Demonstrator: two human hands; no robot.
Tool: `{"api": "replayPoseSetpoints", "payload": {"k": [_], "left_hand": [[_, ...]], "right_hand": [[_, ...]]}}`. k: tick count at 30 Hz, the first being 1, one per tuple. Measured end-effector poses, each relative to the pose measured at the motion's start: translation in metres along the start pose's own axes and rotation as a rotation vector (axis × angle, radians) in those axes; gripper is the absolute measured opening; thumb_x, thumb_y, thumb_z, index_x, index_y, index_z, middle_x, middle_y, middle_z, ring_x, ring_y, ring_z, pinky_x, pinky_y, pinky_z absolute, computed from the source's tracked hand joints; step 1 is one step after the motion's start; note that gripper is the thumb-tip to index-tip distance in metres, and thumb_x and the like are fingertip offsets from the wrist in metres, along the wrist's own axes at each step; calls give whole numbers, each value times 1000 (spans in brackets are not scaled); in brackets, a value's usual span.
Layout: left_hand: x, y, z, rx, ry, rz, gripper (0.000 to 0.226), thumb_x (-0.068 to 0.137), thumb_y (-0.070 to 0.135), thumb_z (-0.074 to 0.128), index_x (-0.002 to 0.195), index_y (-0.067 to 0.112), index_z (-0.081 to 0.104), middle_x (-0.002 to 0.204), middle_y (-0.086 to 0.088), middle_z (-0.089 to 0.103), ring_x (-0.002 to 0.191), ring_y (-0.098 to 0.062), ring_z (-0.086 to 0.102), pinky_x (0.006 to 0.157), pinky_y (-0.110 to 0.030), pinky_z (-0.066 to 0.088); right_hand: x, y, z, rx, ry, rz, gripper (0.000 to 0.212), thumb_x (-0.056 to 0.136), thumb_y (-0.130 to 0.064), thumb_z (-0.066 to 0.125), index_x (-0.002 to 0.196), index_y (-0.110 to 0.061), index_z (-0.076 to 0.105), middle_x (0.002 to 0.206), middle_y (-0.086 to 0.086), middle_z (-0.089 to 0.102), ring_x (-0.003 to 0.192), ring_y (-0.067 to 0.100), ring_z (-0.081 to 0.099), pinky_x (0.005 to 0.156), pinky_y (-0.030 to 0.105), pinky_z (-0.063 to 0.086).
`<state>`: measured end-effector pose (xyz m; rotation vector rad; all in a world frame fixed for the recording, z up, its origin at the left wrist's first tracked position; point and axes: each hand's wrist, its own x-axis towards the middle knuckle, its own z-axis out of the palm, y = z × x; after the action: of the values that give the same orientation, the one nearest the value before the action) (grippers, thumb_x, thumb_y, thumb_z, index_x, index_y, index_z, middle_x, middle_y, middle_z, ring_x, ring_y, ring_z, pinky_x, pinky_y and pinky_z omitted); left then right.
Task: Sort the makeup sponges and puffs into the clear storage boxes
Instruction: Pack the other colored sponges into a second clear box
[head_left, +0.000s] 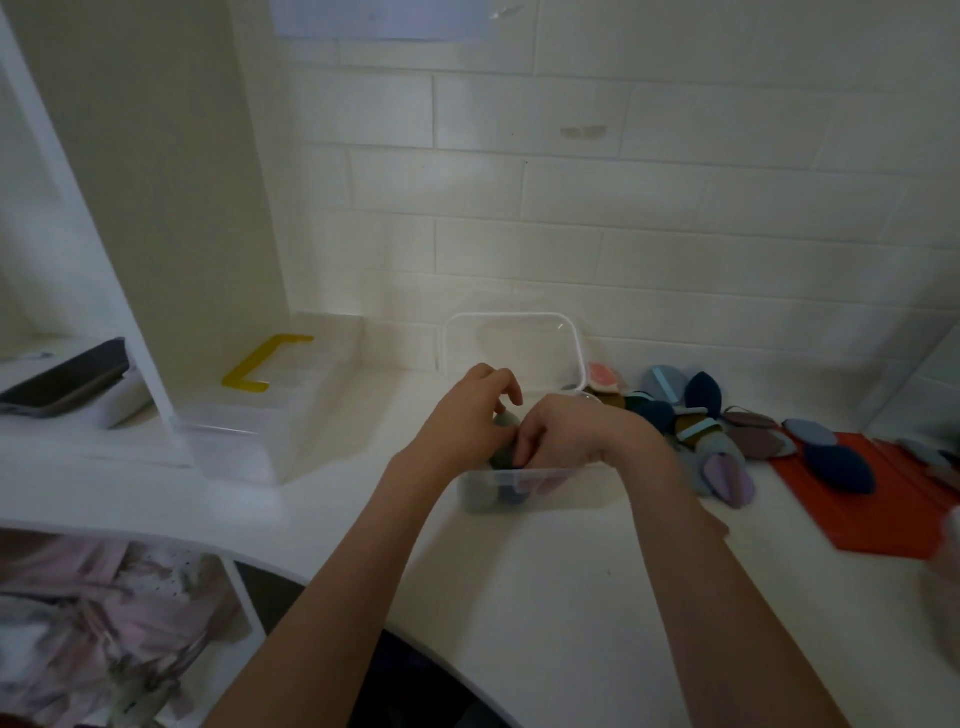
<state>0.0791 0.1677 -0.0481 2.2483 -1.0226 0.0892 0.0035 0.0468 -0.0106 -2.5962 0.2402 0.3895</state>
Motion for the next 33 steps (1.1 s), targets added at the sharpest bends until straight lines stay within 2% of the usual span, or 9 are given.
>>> {"api": "replayPoseSetpoints", "payload": {"k": [3,6,10,16,21,23,26,30,33], "left_hand": [[0,0,-1,-5,1,9,18,82,9,64,93,21,56,110,2,48,88,-8,53,77,-19,45],[0,0,-1,-8,10,3,17,81,8,64,93,19,59,108,2,48,88,-8,53,77,-19,46],[-3,0,-1,-33,23,-6,14,80,19,66,93,19,61,108,3,48,91,-10,55,78,-21,48],[-4,1,-1,-39,5,-9,12,83,22,60,93,18,64,110,2,49,95,-14,56,83,-27,50],[-5,-1,-3,-94,43,-4,19,91,12,44,98,14,61,105,1,47,94,-15,52,79,-22,38],[-6,-3,-1,-107,82,6,24,94,8,36,104,12,58,105,0,47,93,-14,49,77,-19,33],[-5,-6,1,-128,109,2,23,96,7,34,107,13,53,105,2,46,93,-12,49,69,-13,33],[-6,-7,1,-240,151,-14,22,92,2,33,101,11,51,105,-3,50,95,-17,52,72,-13,37],[-7,-4,-1,-322,185,-42,20,89,-1,34,97,8,50,102,-5,52,96,-20,53,74,-22,41]], "right_hand": [[-1,-3,0,-42,-40,-22,17,70,-28,81,86,-29,76,84,-13,70,86,7,64,81,25,55],[1,-3,-1,-63,-15,-30,18,73,-31,78,91,-32,76,88,-11,70,77,3,62,66,18,50],[-9,8,-14,120,-63,29,22,76,-18,77,95,-29,75,95,-3,71,87,13,69,78,25,58],[-3,15,-12,300,87,163,27,73,-14,80,96,-21,66,88,2,72,75,11,71,66,22,57],[12,11,2,63,57,132,35,73,-24,76,104,-26,60,107,0,66,96,16,61,90,37,52],[10,14,-1,161,30,151,35,74,-17,78,105,-22,63,104,2,69,95,17,65,88,36,54],[3,18,-9,362,108,205,31,79,-4,74,105,-17,64,99,7,69,84,16,69,72,27,58],[6,14,-3,483,142,192,29,86,1,62,114,-8,64,104,12,70,89,21,71,81,32,58],[12,11,6,419,130,144,22,86,-2,61,103,-12,72,95,8,73,88,19,71,86,34,57]]}}
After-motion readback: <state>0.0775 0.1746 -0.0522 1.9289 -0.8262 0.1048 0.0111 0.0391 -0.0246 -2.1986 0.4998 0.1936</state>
